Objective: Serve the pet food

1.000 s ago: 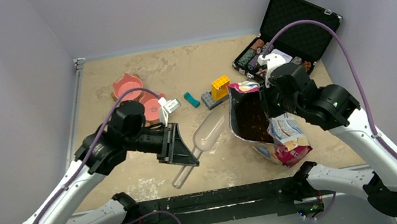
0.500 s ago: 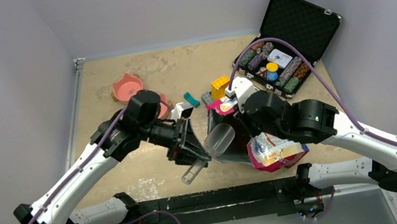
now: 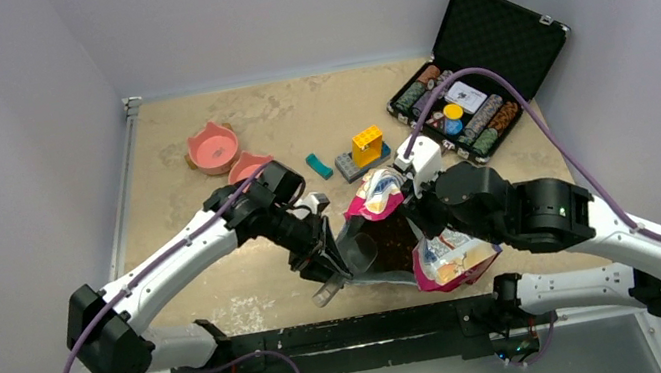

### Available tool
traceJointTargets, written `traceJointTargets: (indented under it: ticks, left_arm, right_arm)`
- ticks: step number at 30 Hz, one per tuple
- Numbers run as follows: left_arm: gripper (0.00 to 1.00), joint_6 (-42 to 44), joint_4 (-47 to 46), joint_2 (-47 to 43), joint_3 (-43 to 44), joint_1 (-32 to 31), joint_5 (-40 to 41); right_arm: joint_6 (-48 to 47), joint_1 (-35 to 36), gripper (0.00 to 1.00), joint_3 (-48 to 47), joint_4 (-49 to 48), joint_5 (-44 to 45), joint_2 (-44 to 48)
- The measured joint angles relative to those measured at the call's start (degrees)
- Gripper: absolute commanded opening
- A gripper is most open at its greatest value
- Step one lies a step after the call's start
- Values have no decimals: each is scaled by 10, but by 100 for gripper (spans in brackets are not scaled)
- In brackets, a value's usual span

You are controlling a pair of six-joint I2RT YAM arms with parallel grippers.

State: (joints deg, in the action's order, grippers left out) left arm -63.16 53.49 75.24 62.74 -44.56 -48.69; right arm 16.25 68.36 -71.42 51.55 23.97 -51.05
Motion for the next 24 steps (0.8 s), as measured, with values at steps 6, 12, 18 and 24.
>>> traceJointTargets:
  ticks: [6,12,18,24]
  left_arm:
    - [4,10,-33,-54,-44,0,39]
    - [14,-19,-45,-143,-73,0,133]
    - [24,-53,-58,-193,-87,-2,193]
    - [34,-55,-66,-188,-95,-2,199]
  right_arm:
    - [20,8,0,10,-14,-3,2]
    - [34,29,0,10,-33,24,-17]
    - [48,43,0,10,-47,51,-31]
    - [52,45,0,10,-54,51,-41]
